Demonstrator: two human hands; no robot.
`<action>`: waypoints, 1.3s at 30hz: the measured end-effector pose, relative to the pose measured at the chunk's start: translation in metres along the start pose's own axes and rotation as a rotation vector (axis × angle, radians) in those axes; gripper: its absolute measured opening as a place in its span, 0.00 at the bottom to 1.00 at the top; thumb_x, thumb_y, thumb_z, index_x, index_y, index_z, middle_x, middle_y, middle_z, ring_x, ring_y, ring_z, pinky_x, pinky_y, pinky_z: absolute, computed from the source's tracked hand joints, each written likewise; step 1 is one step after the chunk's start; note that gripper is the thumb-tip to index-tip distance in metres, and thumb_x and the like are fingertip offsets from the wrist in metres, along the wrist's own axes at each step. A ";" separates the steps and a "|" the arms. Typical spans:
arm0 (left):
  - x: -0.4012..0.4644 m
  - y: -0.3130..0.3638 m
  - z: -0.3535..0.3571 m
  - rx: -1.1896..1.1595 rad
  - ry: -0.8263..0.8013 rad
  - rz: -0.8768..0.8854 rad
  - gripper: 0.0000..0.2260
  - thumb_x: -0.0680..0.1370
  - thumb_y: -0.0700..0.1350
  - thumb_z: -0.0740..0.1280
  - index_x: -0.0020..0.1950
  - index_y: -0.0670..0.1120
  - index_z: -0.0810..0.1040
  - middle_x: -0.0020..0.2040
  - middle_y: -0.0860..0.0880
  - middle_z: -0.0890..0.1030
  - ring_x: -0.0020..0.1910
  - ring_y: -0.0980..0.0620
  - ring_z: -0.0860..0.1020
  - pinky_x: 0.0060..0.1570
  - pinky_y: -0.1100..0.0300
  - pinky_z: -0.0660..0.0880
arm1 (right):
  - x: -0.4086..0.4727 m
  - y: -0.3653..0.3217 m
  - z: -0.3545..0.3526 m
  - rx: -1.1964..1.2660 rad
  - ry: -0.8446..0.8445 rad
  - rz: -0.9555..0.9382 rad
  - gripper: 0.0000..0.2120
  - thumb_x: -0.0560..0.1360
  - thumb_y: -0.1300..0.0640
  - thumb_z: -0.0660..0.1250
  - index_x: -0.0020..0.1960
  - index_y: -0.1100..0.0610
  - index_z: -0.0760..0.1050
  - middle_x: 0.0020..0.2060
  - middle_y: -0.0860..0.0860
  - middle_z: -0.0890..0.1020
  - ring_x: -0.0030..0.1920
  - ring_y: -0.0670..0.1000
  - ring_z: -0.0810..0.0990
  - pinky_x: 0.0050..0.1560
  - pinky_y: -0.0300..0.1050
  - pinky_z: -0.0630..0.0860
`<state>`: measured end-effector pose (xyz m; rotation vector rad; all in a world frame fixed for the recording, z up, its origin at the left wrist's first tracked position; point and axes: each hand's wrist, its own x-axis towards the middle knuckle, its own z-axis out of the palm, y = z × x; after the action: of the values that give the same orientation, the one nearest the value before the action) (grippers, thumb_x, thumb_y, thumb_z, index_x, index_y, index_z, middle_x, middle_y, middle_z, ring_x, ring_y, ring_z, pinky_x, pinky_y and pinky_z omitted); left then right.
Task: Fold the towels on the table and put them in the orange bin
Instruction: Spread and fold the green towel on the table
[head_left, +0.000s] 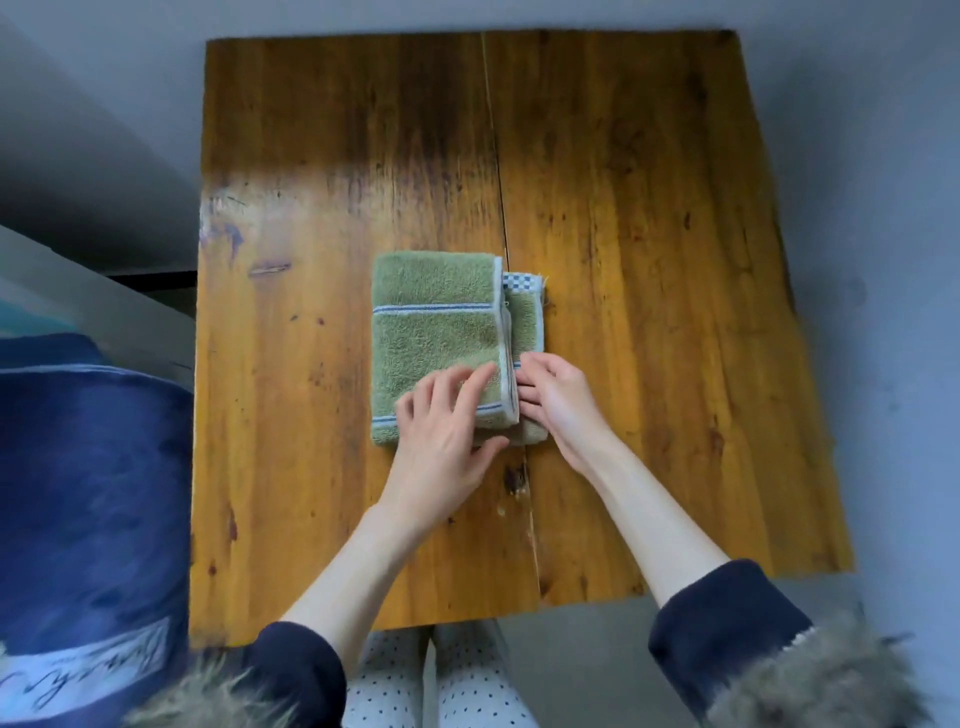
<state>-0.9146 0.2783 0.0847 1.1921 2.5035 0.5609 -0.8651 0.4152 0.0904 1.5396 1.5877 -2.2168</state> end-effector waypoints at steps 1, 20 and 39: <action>-0.005 -0.006 -0.002 0.048 -0.001 -0.016 0.34 0.69 0.51 0.74 0.71 0.47 0.66 0.66 0.44 0.70 0.66 0.42 0.66 0.58 0.47 0.62 | 0.005 -0.005 0.003 -0.056 0.008 -0.021 0.12 0.80 0.54 0.59 0.58 0.60 0.72 0.53 0.58 0.80 0.53 0.54 0.80 0.58 0.52 0.76; -0.013 -0.021 0.003 0.109 0.045 -0.069 0.37 0.68 0.26 0.63 0.75 0.44 0.60 0.76 0.40 0.55 0.74 0.34 0.49 0.69 0.36 0.57 | 0.037 -0.056 0.022 0.007 0.210 -0.227 0.16 0.73 0.67 0.66 0.57 0.53 0.68 0.46 0.51 0.77 0.52 0.54 0.79 0.56 0.53 0.77; -0.013 -0.037 0.016 0.122 -0.004 0.082 0.26 0.78 0.45 0.63 0.75 0.55 0.58 0.76 0.43 0.57 0.75 0.39 0.48 0.70 0.34 0.51 | 0.016 -0.007 -0.012 -0.137 0.055 -0.014 0.05 0.76 0.58 0.64 0.49 0.58 0.74 0.47 0.55 0.82 0.47 0.52 0.81 0.50 0.51 0.79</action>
<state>-0.9239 0.2499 0.0543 1.3443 2.5260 0.4309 -0.8686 0.4354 0.0847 1.5696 1.7301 -2.0412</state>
